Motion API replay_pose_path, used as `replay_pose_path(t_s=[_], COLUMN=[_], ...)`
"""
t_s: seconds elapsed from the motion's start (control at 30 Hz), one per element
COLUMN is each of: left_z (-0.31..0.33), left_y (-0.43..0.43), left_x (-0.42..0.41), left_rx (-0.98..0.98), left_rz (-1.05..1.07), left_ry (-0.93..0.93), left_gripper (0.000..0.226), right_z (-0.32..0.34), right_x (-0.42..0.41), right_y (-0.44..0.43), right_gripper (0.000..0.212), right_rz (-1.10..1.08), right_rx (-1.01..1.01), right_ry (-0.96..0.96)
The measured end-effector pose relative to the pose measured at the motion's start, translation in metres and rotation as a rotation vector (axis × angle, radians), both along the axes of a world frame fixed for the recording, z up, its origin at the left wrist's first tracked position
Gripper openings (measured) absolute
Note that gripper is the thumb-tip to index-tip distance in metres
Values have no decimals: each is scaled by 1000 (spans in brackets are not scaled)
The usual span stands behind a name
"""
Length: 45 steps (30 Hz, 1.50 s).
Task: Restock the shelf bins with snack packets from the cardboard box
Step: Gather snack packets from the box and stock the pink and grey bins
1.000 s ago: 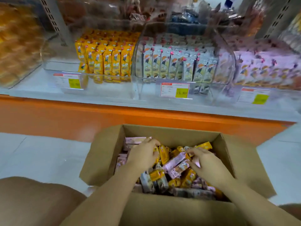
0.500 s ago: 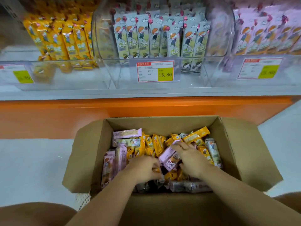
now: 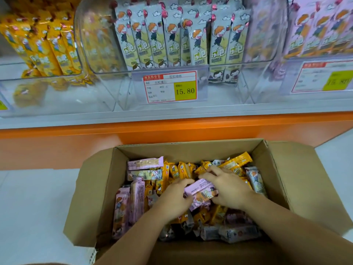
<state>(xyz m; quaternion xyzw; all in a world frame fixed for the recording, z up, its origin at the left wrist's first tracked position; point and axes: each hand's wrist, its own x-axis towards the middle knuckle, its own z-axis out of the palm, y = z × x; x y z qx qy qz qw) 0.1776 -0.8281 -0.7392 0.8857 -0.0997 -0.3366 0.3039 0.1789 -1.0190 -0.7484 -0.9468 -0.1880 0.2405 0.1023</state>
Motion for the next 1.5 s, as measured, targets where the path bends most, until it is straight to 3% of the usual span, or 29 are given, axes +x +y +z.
replay_pose_path(t_s=[0.13,0.23,0.33,0.57,0.63,0.77,1.0,1.2,1.37,1.5], left_z=[13,33,54,105,119,138,176,201,228,250], left_y=[-5,-5,2,32,36,38,21,14,3,-17], left_x=[6,13,21,23,16,0,-12,-14,-11,-2], left_rx=[-124,-177,-251,-749,-853,-1080,-1075,-784,-622,-577], left_rz=[55,65,101,541,622,704,553,288,51,12], left_ry=[150,136,136,466,507,585,379,104,-43,-236], left_gripper=[54,50,50,21,13,19,32,31,36,20], right_z=[7,23,51,141,165,205,245,257,267,281], right_x=[-9,-10,-6,-1,-5,-21,-30,-27,-29,-30], right_y=[-3,-8,-12,-13,-17,-26,-32,-31,-28,-36], right_gripper=[71,77,66,57,58,42,29,26,34,30], right_rz=[54,83,87,219,241,149,-206,-345,-351,-410], right_rx=[137,210,297,285,251,224,592,852,944,1053], right_ry=[-126,-250,-336,-557,-567,-491,-76,88,35,-128])
